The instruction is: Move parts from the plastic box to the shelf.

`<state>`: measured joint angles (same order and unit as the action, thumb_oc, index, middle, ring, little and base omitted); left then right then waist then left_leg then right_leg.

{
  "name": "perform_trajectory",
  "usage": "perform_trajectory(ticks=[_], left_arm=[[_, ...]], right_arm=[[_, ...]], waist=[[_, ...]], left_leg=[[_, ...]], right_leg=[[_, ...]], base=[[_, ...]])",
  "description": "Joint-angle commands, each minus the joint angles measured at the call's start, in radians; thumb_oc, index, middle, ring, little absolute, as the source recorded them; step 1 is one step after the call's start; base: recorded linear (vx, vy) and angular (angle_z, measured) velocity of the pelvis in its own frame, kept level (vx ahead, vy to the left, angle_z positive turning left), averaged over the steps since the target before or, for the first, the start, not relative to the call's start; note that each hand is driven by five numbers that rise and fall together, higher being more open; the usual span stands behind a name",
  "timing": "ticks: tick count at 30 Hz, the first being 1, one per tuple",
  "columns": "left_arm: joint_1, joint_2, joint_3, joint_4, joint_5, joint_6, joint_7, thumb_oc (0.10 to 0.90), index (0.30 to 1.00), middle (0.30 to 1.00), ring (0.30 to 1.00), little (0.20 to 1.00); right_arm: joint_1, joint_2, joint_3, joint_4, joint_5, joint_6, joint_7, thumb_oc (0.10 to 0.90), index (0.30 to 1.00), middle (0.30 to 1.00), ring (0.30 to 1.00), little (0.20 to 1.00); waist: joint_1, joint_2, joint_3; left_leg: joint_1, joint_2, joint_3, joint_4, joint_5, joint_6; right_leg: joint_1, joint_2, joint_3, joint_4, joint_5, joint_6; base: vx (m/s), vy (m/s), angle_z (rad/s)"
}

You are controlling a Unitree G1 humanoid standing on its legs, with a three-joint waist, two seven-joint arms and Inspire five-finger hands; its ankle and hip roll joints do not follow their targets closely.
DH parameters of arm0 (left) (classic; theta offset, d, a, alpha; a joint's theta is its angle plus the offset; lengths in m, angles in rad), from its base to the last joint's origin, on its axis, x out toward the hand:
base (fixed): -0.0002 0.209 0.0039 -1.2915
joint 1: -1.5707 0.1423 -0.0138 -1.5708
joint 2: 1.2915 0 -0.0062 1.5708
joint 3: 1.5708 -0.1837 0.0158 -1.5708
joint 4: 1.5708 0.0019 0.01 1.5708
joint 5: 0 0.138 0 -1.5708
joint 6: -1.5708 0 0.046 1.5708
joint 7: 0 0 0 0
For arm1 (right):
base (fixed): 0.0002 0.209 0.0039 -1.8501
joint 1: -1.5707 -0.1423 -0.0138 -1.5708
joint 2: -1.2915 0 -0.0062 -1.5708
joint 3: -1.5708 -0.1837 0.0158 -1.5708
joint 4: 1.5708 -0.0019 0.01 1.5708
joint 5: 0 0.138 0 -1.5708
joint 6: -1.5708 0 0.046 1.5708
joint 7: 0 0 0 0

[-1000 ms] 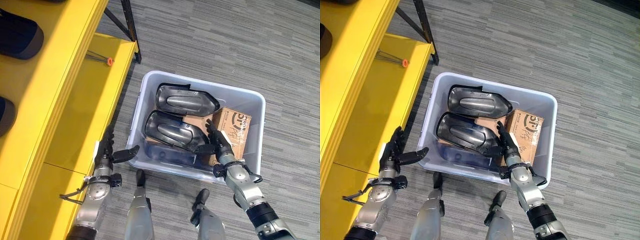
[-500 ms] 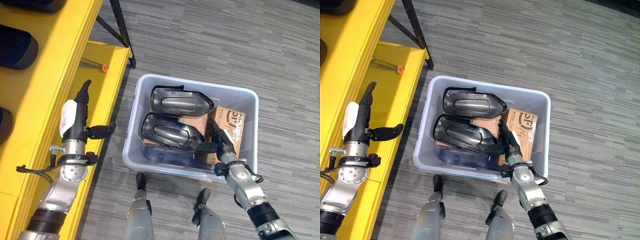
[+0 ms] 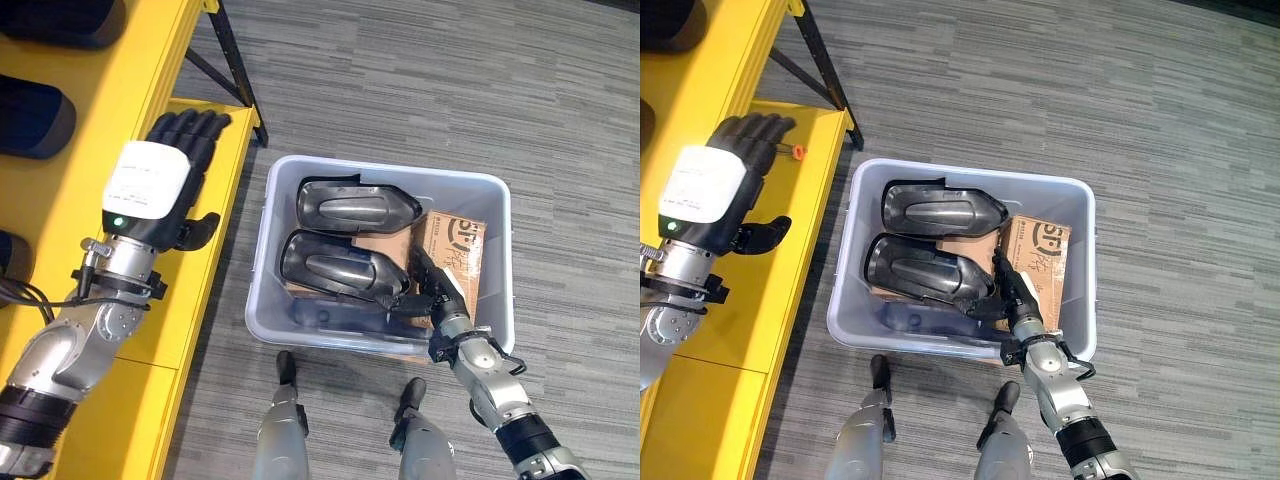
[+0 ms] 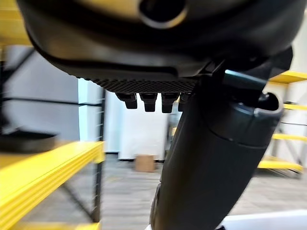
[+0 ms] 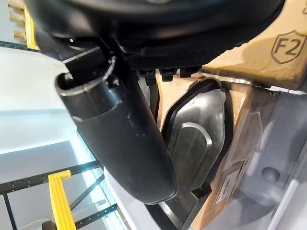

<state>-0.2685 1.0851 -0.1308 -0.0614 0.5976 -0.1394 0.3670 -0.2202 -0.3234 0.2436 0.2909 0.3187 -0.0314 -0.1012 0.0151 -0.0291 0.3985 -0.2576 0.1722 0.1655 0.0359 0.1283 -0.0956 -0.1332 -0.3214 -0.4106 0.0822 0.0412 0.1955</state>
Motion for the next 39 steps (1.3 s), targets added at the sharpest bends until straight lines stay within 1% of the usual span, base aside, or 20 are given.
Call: perform_trajectory(ticks=[1, 6, 8, 9, 11, 14, 15, 17, 18, 19, 20, 21, 22, 24, 25, 26, 27, 28, 29, 39], left_arm=[[-0.157, 0.096, 0.012, -0.051, 0.105, -0.014, 0.068, 0.900, 1.000, 1.000, 1.000, 1.000], [-0.229, 0.152, -0.064, -0.063, 0.178, -0.016, 0.058, 0.900, 1.000, 1.000, 1.000, 1.000], [-0.291, 0.186, -0.133, -0.066, 0.218, -0.023, 0.052, 0.900, 1.000, 1.000, 1.000, 1.000], [-0.299, 0.186, -0.142, -0.064, 0.219, -0.022, 0.053, 0.900, 1.000, 1.000, 1.000, 1.000], [-0.373, 0.209, -0.225, -0.049, 0.255, -0.023, 0.046, 0.900, 1.000, 1.000, 1.000, 1.000], [-0.450, 0.244, -0.312, -0.034, 0.295, -0.020, 0.036, 0.900, 1.000, 1.000, 1.000, 1.000], [-0.460, 0.243, -0.322, -0.031, 0.295, -0.020, 0.037, 0.900, 1.000, 1.000, 1.000, 1.000], [-0.545, 0.278, -0.423, -0.005, 0.324, -0.027, 0.025, 0.900, 1.000, 1.000, 1.000, 1.000], [-0.557, 0.278, -0.435, -0.002, 0.324, -0.027, 0.026, 0.900, 1.000, 1.000, 1.000, 1.000], [-0.607, 0.294, -0.500, 0.019, 0.333, -0.031, 0.016, 0.900, 1.000, 1.000, 1.000, 1.000], [-0.620, 0.293, -0.514, 0.023, 0.332, -0.030, 0.017, 0.900, 1.000, 1.000, 1.000, 1.000], [-0.664, 0.304, -0.571, 0.045, 0.336, -0.034, 0.008, 0.900, 1.000, 1.000, 1.000, 1.000], [-0.679, 0.302, -0.585, 0.050, 0.336, -0.033, 0.010, 0.900, 1.000, 1.000, 1.000, 1.000], [-0.738, 0.310, -0.665, 0.085, 0.346, -0.037, 0.002, 0.900, 1.000, 1.000, 1.000, 1.000], [-0.751, 0.307, -0.677, 0.090, 0.346, -0.036, 0.003, 0.900, 1.000, 1.000, 1.000, 1.000], [-0.772, 0.307, -0.717, 0.106, 0.352, -0.043, -0.004, 0.900, 1.000, 1.000, 1.000, 1.000], [-0.787, 0.305, -0.740, 0.117, 0.358, -0.044, -0.008, 0.900, 1.000, 1.000, 1.000, 1.000], [-0.796, 0.303, -0.748, 0.120, 0.358, -0.043, -0.007, 0.900, 1.000, 1.000, 1.000, 1.000], [-0.807, 0.301, -0.775, 0.149, 0.369, -0.041, -0.014, 0.900, 1.000, 1.000, 1.000, 1.000], [-0.838, 0.271, -0.881, 0.304, 0.415, -0.024, -0.018, 0.900, 1.000, 1.000, 1.000, 1.000]], right_arm=[[-0.006, -0.024, 0.011, -0.060, 0.026, -0.107, 0.015, 0.900, 1.000, 1.000, 1.000, 1.000], [0.009, -0.030, 0.015, -0.069, 0.026, -0.111, 0.019, 0.900, 1.000, 1.000, 1.000, 1.000], [0.017, -0.036, 0.020, -0.074, 0.024, -0.113, 0.022, 0.900, 1.000, 1.000, 1.000, 1.000], [0.018, -0.035, 0.018, -0.075, 0.024, -0.113, 0.022, 0.900, 1.000, 1.000, 1.000, 1.000], [0.024, -0.044, 0.028, -0.082, 0.020, -0.115, 0.026, 0.900, 1.000, 1.000, 1.000, 1.000], [0.035, -0.055, 0.028, -0.089, 0.017, -0.118, 0.028, 0.900, 1.000, 1.000, 1.000, 1.000], [0.035, -0.054, 0.026, -0.089, 0.017, -0.118, 0.028, 0.900, 1.000, 1.000, 1.000, 1.000], [0.040, -0.066, 0.029, -0.092, 0.014, -0.120, 0.028, 0.900, 1.000, 1.000, 1.000, 1.000], [0.041, -0.064, 0.027, -0.092, 0.014, -0.120, 0.027, 0.900, 1.000, 1.000, 1.000, 1.000], [0.043, -0.072, 0.027, -0.090, 0.016, -0.123, 0.026, 0.900, 1.000, 1.000, 1.000, 1.000], [0.043, -0.071, 0.025, -0.089, 0.017, -0.123, 0.026, 0.900, 1.000, 1.000, 1.000, 1.000], [0.042, -0.081, 0.024, -0.088, 0.019, -0.126, 0.025, 0.900, 1.000, 1.000, 1.000, 1.000], [0.043, -0.079, 0.022, -0.088, 0.020, -0.127, 0.025, 0.900, 1.000, 1.000, 1.000, 1.000], [0.043, -0.089, 0.023, -0.088, 0.021, -0.133, 0.022, 0.900, 1.000, 1.000, 1.000, 1.000], [0.044, -0.088, 0.021, -0.088, 0.021, -0.134, 0.022, 0.900, 1.000, 1.000, 1.000, 1.000], [0.047, -0.092, 0.019, -0.089, 0.022, -0.137, 0.022, 0.900, 1.000, 1.000, 1.000, 1.000], [0.046, -0.094, 0.017, -0.091, 0.021, -0.140, 0.020, 0.900, 1.000, 1.000, 1.000, 1.000], [0.046, -0.093, 0.015, -0.092, 0.021, -0.140, 0.019, 0.900, 1.000, 1.000, 1.000, 1.000], [0.045, -0.101, 0.012, -0.100, 0.019, -0.144, 0.019, 0.900, 1.000, 1.000, 1.000, 1.000], [0.052, -0.121, -0.013, -0.125, 0.031, -0.169, 0.007, 0.900, 1.000, 1.000, 1.000, 1.000]], waist=[[-0.026, 0.011, -0.040], [-0.039, 0.017, -0.042], [-0.049, 0.023, -0.042], [-0.047, 0.022, -0.042], [-0.059, 0.028, -0.041], [-0.067, 0.036, -0.039], [-0.065, 0.035, -0.039], [-0.076, 0.042, -0.038], [-0.074, 0.041, -0.038], [-0.082, 0.047, -0.034], [-0.080, 0.046, -0.034], [-0.087, 0.054, -0.035], [-0.085, 0.051, -0.029], [-0.093, 0.059, -0.029], [-0.091, 0.056, -0.024], [-0.096, 0.060, -0.026], [-0.098, 0.060, -0.024], [-0.097, 0.058, -0.019], [-0.104, 0.062, -0.018], [-0.126, 0.061, 0.006]], left_leg=[[0.065, 0.030, 0.029, 0.029, -0.098, -0.013], [0.066, 0.029, 0.035, 0.028, -0.096, -0.015], [0.067, 0.027, 0.040, 0.027, -0.095, -0.015], [0.066, 0.027, 0.040, 0.027, -0.095, -0.015], [0.066, 0.026, 0.043, 0.026, -0.094, -0.016], [0.062, 0.025, 0.048, 0.026, -0.091, -0.016], [0.062, 0.025, 0.048, 0.026, -0.091, -0.016], [0.058, 0.026, 0.053, 0.028, -0.089, -0.018], [0.058, 0.026, 0.053, 0.028, -0.088, -0.018], [0.055, 0.027, 0.056, 0.031, -0.087, -0.019], [0.054, 0.027, 0.055, 0.032, -0.087, -0.019], [0.060, 0.028, 0.045, 0.034, -0.105, -0.026], [0.051, 0.028, 0.057, 0.039, -0.089, -0.019], [0.057, 0.029, 0.048, 0.043, -0.107, -0.026], [0.047, 0.029, 0.061, 0.047, -0.091, -0.019], [0.054, 0.028, 0.051, 0.047, -0.109, -0.027], [0.051, 0.028, 0.053, 0.052, -0.110, -0.026], [0.041, 0.028, 0.066, 0.056, -0.093, -0.019], [0.048, 0.027, 0.058, 0.060, -0.115, -0.027], [0.019, 0.030, 0.077, 0.090, -0.121, -0.030]], right_leg=[[-0.045, 0.012, 0.057, 0.020, -0.005, -0.013], [-0.050, 0.012, 0.066, 0.020, -0.004, -0.011], [-0.057, 0.013, 0.076, 0.022, -0.003, -0.011], [-0.058, 0.013, 0.076, 0.022, -0.003, -0.011], [-0.066, 0.014, 0.084, 0.022, -0.001, -0.009], [-0.075, 0.014, 0.092, 0.023, 0.001, -0.009], [-0.076, 0.014, 0.092, 0.023, 0.001, -0.009], [-0.082, 0.015, 0.099, 0.021, 0.002, -0.009], [-0.082, 0.015, 0.099, 0.021, 0.002, -0.009], [-0.087, 0.016, 0.103, 0.024, 0.003, -0.009], [-0.088, 0.016, 0.103, 0.024, 0.003, -0.009], [-0.085, 0.019, 0.120, 0.028, -0.014, 0.000], [-0.092, 0.016, 0.108, 0.030, 0.001, -0.009], [-0.095, 0.019, 0.127, 0.037, -0.016, -0.002], [-0.103, 0.016, 0.116, 0.038, -0.001, -0.012], [-0.101, 0.018, 0.132, 0.039, -0.015, -0.002], [-0.105, 0.018, 0.135, 0.042, -0.015, -0.002], [-0.113, 0.015, 0.124, 0.043, 0.000, -0.012], [-0.113, 0.019, 0.140, 0.046, -0.017, -0.001], [-0.158, 0.023, 0.166, 0.059, -0.011, -0.001]], base=[[0.00, 0.000, 0.00], [0.00, 0.004, -0.03], [0.00, 0.017, -0.04], [0.00, 0.009, -0.05], [0.00, 0.009, -0.08], [-0.01, 0.014, -0.17], [-0.01, 0.010, -0.12], [-0.01, 0.005, -0.05], [-0.01, 0.015, -0.04], [-0.01, 0.008, -0.06], [0.06, 0.010, -0.10], [-0.01, -0.001, -0.11], [0.06, 0.006, -0.10], [-0.02, 0.012, -0.06], [-0.01, 0.014, -0.04], [-0.01, 0.008, -0.04], [-0.01, 0.008, -0.04], [-0.01, 0.013, -0.07], [-0.01, 0.011, -0.08], [-0.01, 0.009, -0.08]])
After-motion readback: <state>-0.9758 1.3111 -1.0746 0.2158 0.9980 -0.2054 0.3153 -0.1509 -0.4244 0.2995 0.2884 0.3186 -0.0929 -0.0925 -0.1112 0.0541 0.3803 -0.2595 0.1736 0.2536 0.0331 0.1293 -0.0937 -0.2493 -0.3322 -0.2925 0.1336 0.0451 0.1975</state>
